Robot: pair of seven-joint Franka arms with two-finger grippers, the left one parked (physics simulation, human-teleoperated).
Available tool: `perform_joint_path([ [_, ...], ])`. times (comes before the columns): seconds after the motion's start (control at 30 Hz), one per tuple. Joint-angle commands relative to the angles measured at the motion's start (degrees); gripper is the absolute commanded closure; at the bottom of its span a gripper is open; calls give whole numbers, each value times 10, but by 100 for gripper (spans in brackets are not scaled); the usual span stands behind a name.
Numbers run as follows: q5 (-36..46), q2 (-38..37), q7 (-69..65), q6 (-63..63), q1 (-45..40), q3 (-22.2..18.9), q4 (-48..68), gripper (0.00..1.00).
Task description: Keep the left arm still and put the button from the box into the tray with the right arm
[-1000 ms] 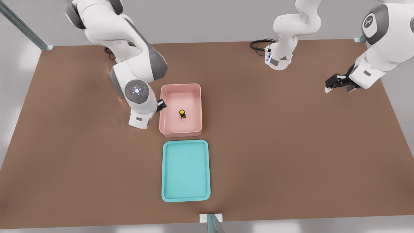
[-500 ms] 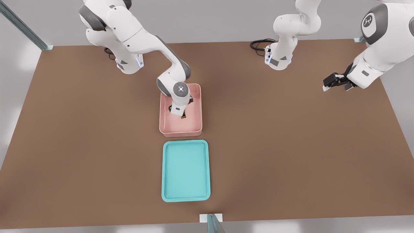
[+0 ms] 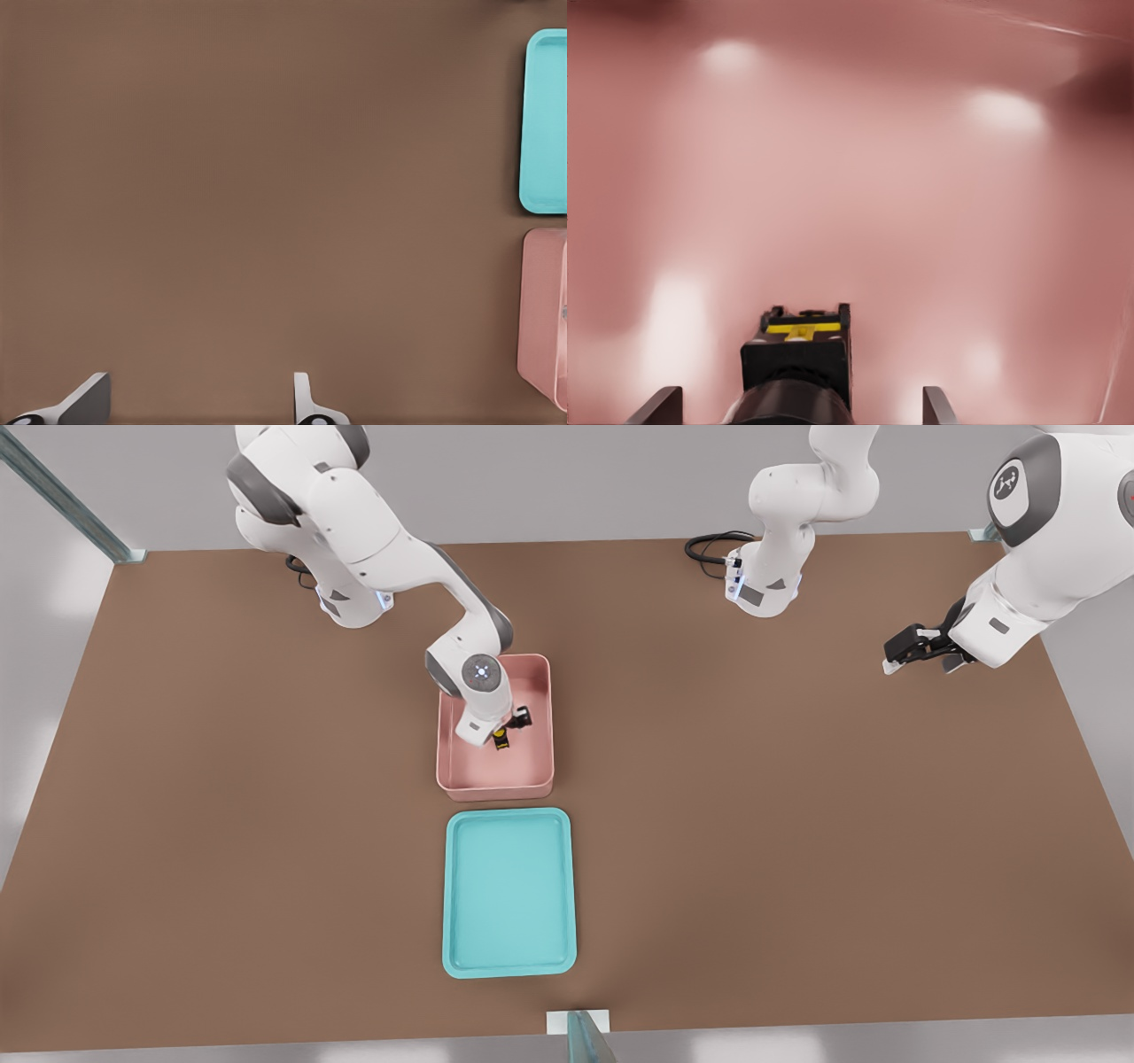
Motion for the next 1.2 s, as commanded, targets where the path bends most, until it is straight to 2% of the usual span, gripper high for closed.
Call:
perform_joint_path([
  [0.0, -5, 1, 114, 21, 0, 0, 1, 0],
  [0.03, -6, 4, 113, 22, 0, 1, 1, 7],
  [0.1, -7, 5, 113, 23, 1, 1, 0, 13],
  [0.2, -7, 2, 111, 22, 0, 8, -8, 16],
  [0.27, -7, -2, 92, 21, -5, 9, -16, 40],
  [0.37, -7, -6, 86, 19, -12, 9, -18, 60],
  [0.47, -7, -20, 83, 19, -24, 10, -17, 65],
  [0.53, -6, -62, 72, -4, -43, 17, 11, 65],
  [0.6, 0, -58, -54, -148, -87, 19, 167, 65],
  [0.63, 0, -22, -120, -197, -106, 18, 273, 65],
  [0.73, -5, 193, -240, -230, -148, 13, 574, 65],
  [0.83, -6, 274, -250, -162, -153, 12, 607, 65],
  [0.87, -5, 278, -245, -157, -153, 13, 604, 44],
  [0.9, -4, 277, -241, -156, -153, 13, 604, 0],
  [1.03, -3, 267, -242, -165, -152, 19, 605, 0],
  [1.07, -2, 229, -248, -206, -159, 22, 604, 0],
  [1.1, -5, 152, -267, -353, -178, 37, 605, 0],
  [1.13, -19, 103, -291, -529, -218, 30, 605, 0],
  [1.17, -91, 86, -394, -685, -269, 29, 606, 0],
])
